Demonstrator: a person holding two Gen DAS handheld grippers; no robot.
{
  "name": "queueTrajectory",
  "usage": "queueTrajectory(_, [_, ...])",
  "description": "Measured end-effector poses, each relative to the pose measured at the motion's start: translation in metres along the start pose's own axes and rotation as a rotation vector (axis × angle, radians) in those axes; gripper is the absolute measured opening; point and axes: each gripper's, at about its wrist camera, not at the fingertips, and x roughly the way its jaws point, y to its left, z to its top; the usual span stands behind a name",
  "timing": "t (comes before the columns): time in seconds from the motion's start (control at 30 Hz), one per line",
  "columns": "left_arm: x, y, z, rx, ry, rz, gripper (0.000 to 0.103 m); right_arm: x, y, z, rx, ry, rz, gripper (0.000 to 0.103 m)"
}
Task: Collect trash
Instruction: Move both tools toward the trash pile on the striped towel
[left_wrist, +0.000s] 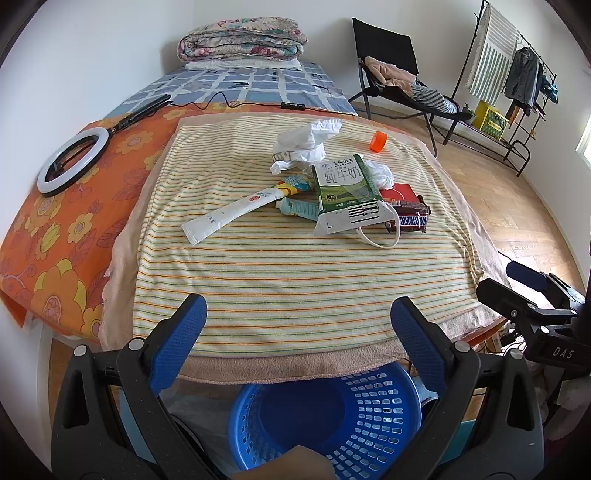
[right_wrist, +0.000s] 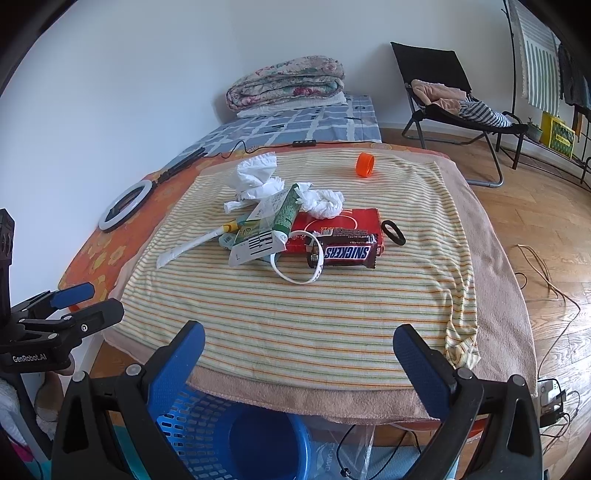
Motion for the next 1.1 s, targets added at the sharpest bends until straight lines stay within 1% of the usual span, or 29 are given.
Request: queueTrajectory(1.1, [0.0055,0.0025,-0.0028,-0.011,0.016,0.0,0.102,0.0032,-0.0047,-0.0011,0.029,0.024,0.007,0.103])
